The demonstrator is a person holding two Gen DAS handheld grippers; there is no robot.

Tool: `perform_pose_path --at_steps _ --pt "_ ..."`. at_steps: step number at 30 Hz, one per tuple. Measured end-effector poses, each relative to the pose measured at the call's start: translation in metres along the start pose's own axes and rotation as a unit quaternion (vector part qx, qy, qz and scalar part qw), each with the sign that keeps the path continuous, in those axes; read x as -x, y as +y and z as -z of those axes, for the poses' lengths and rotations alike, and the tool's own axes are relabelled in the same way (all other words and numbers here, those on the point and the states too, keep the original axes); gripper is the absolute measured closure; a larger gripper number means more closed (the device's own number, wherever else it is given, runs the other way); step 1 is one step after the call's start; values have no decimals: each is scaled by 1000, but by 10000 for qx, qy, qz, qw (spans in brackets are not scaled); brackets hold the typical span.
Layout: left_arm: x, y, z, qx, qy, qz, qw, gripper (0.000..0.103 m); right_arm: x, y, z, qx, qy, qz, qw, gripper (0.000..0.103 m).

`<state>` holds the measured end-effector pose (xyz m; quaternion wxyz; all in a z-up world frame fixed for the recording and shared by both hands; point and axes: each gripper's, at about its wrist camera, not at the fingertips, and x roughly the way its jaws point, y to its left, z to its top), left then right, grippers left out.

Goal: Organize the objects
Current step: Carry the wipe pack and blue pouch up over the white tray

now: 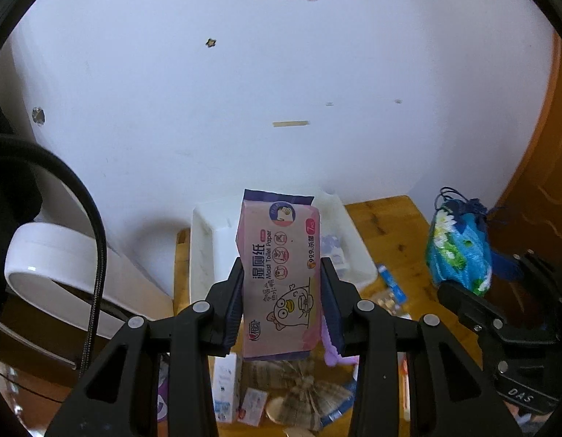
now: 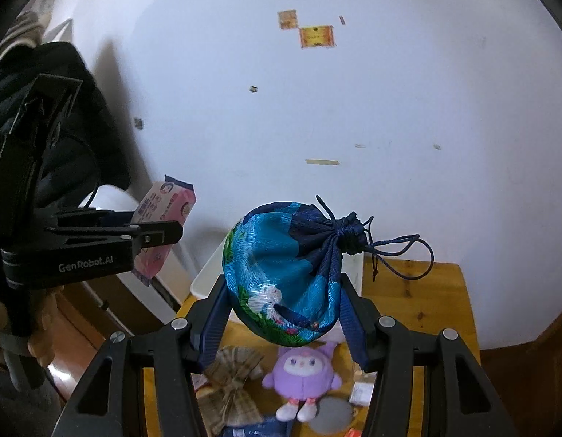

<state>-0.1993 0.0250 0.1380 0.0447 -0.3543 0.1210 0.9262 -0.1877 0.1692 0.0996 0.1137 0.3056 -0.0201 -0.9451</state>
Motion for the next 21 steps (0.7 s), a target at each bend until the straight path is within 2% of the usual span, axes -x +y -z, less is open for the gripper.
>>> perform_pose_path --at_steps 10,21 --pt "-72 17 -22 269 322 -309 9986 62 -51 -23 -23 -300 156 177 9993 46" --pt "-127 27 -4 472 745 -512 9948 61 -112 -33 -19 -520 565 285 9966 46"
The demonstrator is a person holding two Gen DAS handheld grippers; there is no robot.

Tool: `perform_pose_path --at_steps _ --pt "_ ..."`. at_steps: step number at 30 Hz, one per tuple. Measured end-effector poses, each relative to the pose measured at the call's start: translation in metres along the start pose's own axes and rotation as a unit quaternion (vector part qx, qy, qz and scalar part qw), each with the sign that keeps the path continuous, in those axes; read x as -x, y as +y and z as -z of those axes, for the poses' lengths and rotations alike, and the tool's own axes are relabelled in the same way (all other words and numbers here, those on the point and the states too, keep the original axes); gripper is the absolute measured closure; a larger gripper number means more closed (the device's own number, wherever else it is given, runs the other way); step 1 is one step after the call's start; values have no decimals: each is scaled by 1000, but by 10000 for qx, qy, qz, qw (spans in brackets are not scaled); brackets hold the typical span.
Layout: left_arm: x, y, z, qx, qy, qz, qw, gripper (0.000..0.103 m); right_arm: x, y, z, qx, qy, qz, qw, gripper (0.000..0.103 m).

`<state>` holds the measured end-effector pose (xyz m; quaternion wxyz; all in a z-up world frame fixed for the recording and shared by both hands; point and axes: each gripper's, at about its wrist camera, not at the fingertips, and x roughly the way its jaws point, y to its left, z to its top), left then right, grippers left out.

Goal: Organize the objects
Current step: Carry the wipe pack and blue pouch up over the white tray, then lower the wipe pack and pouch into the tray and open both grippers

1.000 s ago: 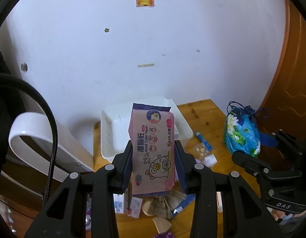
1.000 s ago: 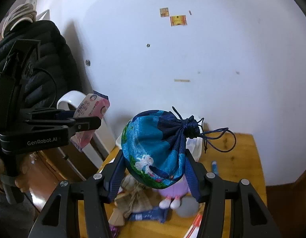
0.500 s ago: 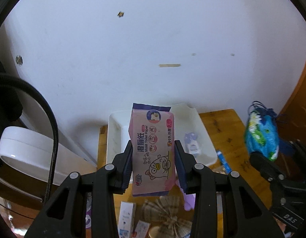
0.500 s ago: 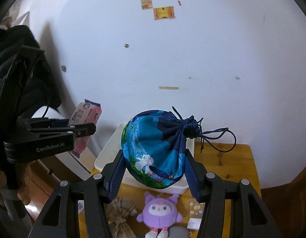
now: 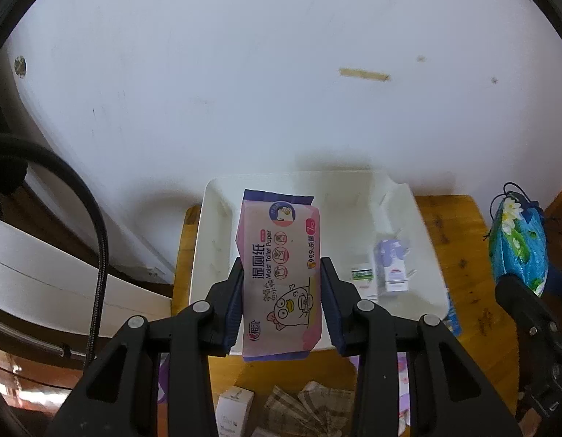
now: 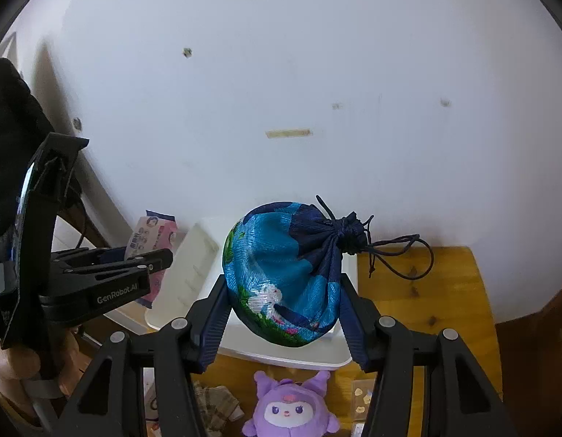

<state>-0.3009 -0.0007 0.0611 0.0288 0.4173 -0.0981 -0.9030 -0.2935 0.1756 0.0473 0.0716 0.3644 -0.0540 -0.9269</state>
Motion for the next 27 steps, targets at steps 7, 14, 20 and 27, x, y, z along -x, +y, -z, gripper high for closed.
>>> perform_pose_path --at_steps 7,14,20,27 --pt "-20 3 6 -33 234 -70 9997 61 -26 -1 12 27 239 47 9997 46" --pt "-41 3 16 -44 497 -81 9987 61 -41 -5 27 54 422 -17 9991 46" --pt "-62 1 13 -7 675 -62 9977 61 -57 -10 33 4 616 6 9981 46" --pt "-86 -8 8 52 763 3 9971 61 -78 -12 39 4 851 106 9963 46"
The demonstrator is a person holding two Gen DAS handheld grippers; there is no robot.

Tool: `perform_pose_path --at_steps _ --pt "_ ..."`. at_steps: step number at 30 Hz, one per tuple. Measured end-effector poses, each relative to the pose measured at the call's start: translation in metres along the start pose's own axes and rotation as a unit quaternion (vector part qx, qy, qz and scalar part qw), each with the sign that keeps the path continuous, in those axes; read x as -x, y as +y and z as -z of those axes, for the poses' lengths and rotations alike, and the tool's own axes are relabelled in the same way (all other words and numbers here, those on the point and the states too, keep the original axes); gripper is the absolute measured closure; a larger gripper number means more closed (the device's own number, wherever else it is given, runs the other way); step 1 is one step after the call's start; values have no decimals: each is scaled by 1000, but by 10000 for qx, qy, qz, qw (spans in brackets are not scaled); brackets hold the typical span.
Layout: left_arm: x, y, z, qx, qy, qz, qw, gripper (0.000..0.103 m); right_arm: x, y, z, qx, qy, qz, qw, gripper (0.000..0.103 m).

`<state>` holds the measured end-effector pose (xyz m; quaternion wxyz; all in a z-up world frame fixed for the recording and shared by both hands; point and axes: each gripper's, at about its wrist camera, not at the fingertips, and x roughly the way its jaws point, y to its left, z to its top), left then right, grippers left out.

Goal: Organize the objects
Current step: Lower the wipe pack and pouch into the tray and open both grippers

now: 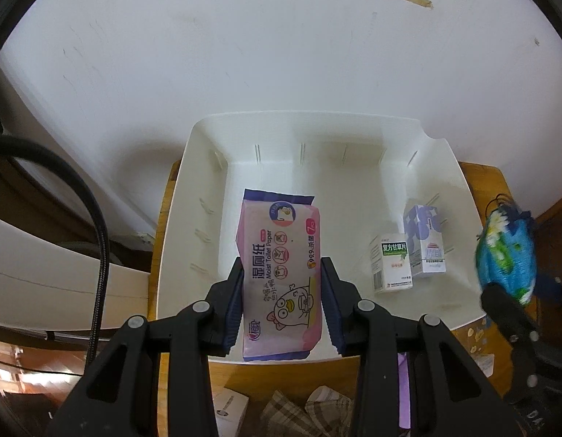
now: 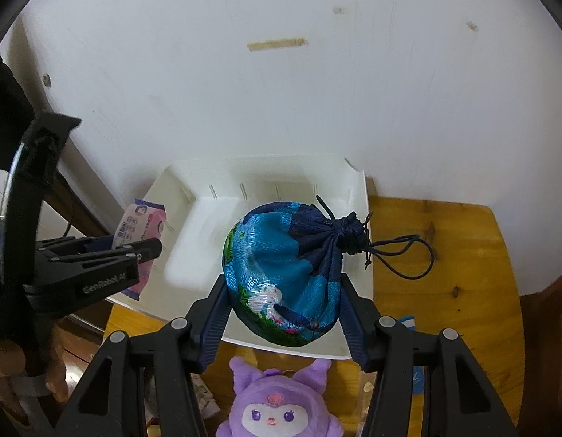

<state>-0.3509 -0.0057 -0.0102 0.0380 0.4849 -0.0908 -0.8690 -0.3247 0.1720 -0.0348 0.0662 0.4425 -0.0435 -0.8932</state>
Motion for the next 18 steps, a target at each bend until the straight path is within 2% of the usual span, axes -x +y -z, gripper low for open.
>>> perform_pose_path --at_steps 8,9,10,11,12,13,18 --pt "-17 5 -4 179 37 105 9998 58 -20 6 -4 23 183 51 9998 44" --pt "-18 7 -4 212 51 136 9997 56 -20 8 -4 40 162 74 9998 40" --pt "-19 8 -4 262 67 186 9995 46 -19 9 -4 44 130 72 9999 38" --pt "-18 10 -4 305 68 215 9993 33 -17 10 -4 24 107 0 9999 32" --pt "-18 12 -4 353 45 231 9991 27 -16 9 -4 -7 93 -83 9999 25" --pt "-16 12 -4 383 -14 230 9990 21 -14 10 -3 -35 83 -164 9998 24" --pt "-4 14 -3 397 -198 129 9989 18 -6 14 3 78 91 -196 9997 24"
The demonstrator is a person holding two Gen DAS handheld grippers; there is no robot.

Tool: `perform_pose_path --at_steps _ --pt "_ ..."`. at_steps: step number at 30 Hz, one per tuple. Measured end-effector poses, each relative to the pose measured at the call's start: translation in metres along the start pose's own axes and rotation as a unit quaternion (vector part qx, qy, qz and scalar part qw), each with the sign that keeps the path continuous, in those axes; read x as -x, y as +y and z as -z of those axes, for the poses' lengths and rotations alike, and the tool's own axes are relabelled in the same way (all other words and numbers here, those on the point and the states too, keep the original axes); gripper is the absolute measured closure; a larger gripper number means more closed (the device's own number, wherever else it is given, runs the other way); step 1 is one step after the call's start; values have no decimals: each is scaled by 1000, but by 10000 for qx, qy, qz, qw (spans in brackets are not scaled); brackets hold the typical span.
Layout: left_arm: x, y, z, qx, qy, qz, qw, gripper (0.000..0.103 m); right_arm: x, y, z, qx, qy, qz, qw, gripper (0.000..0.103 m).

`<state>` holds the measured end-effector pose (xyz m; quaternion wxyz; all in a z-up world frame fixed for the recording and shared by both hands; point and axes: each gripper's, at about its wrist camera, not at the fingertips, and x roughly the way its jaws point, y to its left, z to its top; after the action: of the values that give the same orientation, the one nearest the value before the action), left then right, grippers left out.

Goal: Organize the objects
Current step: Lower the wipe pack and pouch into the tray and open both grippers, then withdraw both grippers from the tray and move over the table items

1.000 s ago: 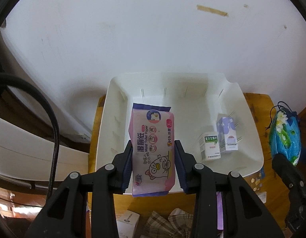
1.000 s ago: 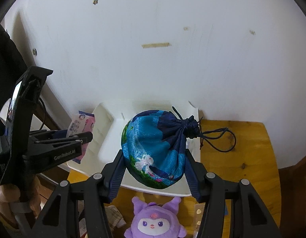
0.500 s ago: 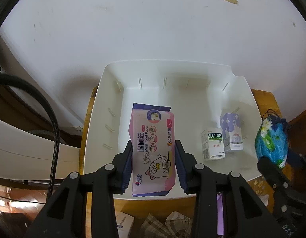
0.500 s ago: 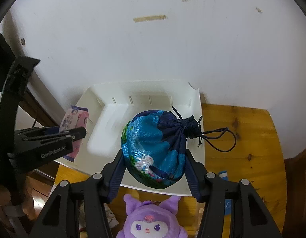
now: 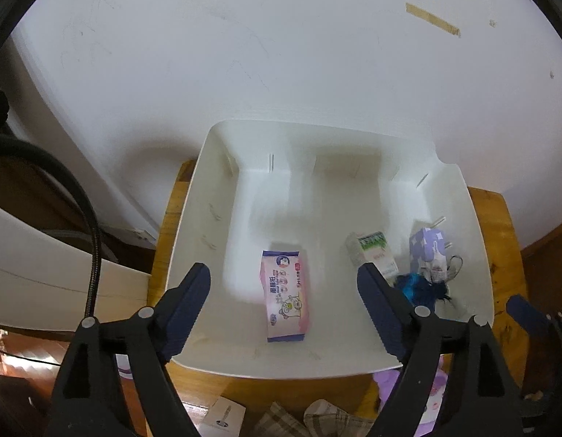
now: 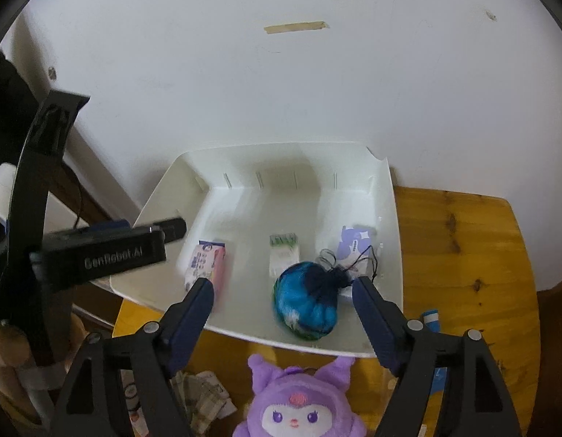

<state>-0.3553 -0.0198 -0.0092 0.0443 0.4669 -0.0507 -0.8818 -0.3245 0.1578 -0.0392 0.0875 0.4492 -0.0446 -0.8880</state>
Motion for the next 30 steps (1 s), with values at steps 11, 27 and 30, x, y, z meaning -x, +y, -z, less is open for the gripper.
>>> perform_pose_path --at_steps 11,27,30 --pt "49 -13 13 -380 -328 285 9983 18 37 -2 22 51 -28 -47 10000 24" --pt "149 -42 47 -785 -746 807 9908 18 121 2 53 161 -384 29 9991 24" --pt "168 -44 56 -847 -814 966 9884 18 136 2 58 182 -459 42 9988 24"
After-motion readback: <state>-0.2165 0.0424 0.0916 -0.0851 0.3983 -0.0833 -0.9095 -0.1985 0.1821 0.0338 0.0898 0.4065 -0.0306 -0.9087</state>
